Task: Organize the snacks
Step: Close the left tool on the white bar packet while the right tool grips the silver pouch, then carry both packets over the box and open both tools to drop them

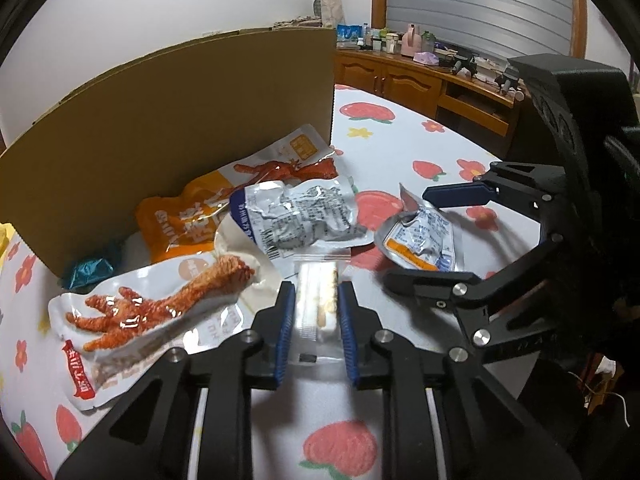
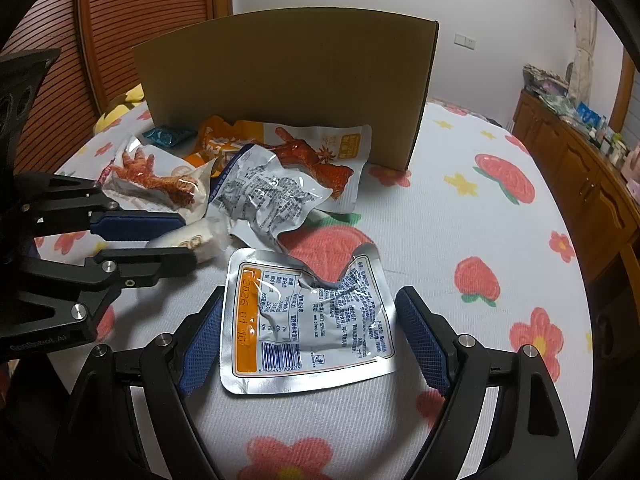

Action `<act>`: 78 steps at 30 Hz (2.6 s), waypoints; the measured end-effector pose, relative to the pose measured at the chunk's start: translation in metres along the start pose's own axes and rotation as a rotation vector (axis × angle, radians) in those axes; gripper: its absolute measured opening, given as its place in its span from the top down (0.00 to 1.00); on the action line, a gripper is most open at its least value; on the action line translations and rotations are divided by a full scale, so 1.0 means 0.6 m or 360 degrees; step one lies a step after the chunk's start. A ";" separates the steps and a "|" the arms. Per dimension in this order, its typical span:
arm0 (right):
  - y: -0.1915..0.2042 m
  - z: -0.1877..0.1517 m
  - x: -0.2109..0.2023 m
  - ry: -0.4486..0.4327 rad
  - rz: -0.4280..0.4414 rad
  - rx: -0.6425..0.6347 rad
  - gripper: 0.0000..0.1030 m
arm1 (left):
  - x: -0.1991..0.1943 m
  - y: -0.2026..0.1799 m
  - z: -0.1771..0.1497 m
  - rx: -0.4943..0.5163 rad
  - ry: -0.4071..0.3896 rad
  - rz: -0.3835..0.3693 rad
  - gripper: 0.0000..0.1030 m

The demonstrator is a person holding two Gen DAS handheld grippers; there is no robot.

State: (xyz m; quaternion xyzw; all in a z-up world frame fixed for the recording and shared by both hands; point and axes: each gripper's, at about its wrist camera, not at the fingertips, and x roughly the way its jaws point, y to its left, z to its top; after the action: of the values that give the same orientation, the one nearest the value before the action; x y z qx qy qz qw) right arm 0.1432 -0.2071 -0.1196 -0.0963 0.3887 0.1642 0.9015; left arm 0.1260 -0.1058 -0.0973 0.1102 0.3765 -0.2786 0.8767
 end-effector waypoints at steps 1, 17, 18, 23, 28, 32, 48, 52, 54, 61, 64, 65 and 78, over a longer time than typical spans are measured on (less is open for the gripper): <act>0.000 0.000 0.000 0.0000 0.0000 0.0000 0.17 | 0.001 0.001 0.000 0.0000 0.0005 -0.0001 0.81; 0.000 0.000 0.000 -0.0001 0.0000 0.0000 0.17 | 0.005 0.002 0.000 -0.0004 0.0008 0.0029 0.81; 0.001 0.000 0.000 -0.0002 0.0000 0.0000 0.17 | 0.000 0.003 -0.001 -0.0013 -0.0004 0.0031 0.81; 0.000 0.000 0.000 -0.0002 0.0000 -0.0001 0.17 | -0.033 0.006 -0.010 -0.0060 -0.0074 0.0018 0.81; 0.000 0.000 0.000 -0.0002 0.0000 -0.0001 0.17 | -0.065 0.014 -0.021 -0.0107 -0.0130 0.0016 0.81; 0.000 -0.001 0.000 -0.0005 -0.0003 -0.0002 0.18 | -0.080 0.023 -0.025 -0.0137 -0.0159 0.0030 0.81; 0.018 0.006 -0.025 -0.0077 0.0016 -0.0050 0.20 | -0.097 0.032 -0.021 -0.0165 -0.0215 0.0079 0.81; 0.022 0.018 -0.044 -0.0122 0.0024 -0.0069 0.20 | -0.104 0.036 -0.016 -0.0174 -0.0233 0.0089 0.81; 0.024 0.025 -0.053 -0.0146 0.0026 -0.0073 0.20 | -0.107 0.039 -0.012 -0.0178 -0.0243 0.0094 0.81; 0.028 0.053 -0.077 -0.0216 0.0041 -0.0086 0.20 | -0.120 0.050 0.005 -0.0180 -0.0279 0.0117 0.81; 0.029 0.068 -0.083 -0.0241 0.0037 -0.0099 0.20 | -0.128 0.060 0.014 -0.0189 -0.0305 0.0138 0.81; 0.029 0.073 -0.085 -0.0252 0.0035 -0.0102 0.20 | -0.130 0.064 0.017 -0.0195 -0.0313 0.0142 0.81; 0.030 0.122 -0.110 -0.0371 0.0038 -0.0104 0.20 | -0.165 0.104 0.058 -0.0213 -0.0408 0.0221 0.81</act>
State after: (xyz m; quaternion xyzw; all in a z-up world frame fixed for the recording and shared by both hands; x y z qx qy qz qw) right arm 0.1433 -0.1831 -0.0223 -0.1013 0.2768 0.1976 0.9349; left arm 0.1269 -0.0286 -0.0026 0.0407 0.2707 -0.2032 0.9401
